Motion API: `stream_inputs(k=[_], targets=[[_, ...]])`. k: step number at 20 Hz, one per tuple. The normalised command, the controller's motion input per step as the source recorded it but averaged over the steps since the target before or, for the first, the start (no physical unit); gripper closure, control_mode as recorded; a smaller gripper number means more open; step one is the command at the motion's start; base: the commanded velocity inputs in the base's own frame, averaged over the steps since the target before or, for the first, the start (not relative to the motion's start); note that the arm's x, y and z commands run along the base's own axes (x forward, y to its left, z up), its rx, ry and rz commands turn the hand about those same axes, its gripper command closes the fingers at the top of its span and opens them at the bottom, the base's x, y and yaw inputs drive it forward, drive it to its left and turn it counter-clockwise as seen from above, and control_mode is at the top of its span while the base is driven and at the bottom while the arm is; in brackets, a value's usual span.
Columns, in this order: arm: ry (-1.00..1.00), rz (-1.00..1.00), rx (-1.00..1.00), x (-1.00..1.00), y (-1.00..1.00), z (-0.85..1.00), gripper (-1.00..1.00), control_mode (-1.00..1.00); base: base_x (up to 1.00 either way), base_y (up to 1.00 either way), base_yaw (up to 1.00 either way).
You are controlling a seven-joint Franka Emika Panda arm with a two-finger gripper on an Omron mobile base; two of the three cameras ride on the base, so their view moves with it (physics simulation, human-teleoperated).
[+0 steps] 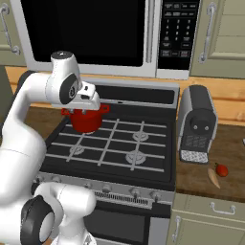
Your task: Put the sweet potato and tomato in the pot. Retrieve the spatula and lightly stir the vegetables in the pot.
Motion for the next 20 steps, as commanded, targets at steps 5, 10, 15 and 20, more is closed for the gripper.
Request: stream_inputs(k=[5,10,15,20], targets=[[-0.02,0.00,0.00,-0.25,-0.31,0.00,-1.00,-1.00,0.00,0.00,0.00],[-0.01,0.00,0.00,-0.33,-0.99,-0.03,-1.00,-1.00,0.00,0.00,0.00],[0.00,-0.03,0.00,-0.30,-1.00,-0.21,-1.00,-1.00,0.00,0.00,0.00],[0.01,-0.03,0.00,-0.29,-1.00,-0.47,-1.00,-1.00,0.00,0.00,0.00]])
